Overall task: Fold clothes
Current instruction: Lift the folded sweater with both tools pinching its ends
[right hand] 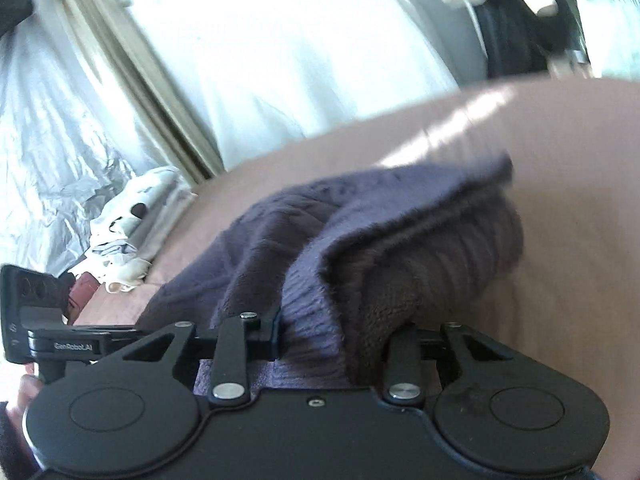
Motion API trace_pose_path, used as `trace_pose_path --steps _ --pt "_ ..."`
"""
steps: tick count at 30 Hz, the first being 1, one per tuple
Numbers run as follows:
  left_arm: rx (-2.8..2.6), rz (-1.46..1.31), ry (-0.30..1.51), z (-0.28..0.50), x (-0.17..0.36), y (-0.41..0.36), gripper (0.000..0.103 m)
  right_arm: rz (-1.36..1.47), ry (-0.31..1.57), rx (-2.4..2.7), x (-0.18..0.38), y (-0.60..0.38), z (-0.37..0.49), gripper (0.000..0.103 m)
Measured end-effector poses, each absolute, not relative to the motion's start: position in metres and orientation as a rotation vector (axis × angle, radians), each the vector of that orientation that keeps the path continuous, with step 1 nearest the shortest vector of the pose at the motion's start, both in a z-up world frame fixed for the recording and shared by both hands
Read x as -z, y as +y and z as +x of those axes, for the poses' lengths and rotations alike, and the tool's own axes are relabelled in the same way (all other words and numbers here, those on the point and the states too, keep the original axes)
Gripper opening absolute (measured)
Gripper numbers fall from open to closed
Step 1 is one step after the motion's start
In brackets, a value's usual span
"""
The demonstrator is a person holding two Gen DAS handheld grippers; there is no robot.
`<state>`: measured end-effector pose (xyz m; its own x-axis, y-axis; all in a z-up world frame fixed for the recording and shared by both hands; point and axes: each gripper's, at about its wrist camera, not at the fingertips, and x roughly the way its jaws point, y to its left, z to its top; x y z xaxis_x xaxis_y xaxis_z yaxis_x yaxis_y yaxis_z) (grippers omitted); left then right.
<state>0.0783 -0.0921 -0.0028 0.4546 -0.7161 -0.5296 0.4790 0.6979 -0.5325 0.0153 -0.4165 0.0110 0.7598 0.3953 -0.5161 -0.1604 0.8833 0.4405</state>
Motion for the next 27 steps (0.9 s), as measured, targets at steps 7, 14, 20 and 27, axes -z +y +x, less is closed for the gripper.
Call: trace_pose_path --steps 7,14,20,27 --pt "0.671 -0.425 0.766 0.065 -0.027 -0.019 0.045 0.433 0.583 -0.464 -0.042 -0.387 0.023 0.038" --pt "0.472 -0.504 1.106 0.104 0.065 0.005 0.062 0.520 0.875 -0.415 0.047 -0.366 0.064 0.053" --pt "0.522 -0.604 1.065 0.106 0.063 0.015 0.063 0.727 0.818 -0.428 0.065 -0.412 0.042 0.072" --pt "0.523 -0.596 1.080 0.106 0.076 0.010 0.076 0.779 0.852 -0.438 0.088 -0.399 0.060 0.087"
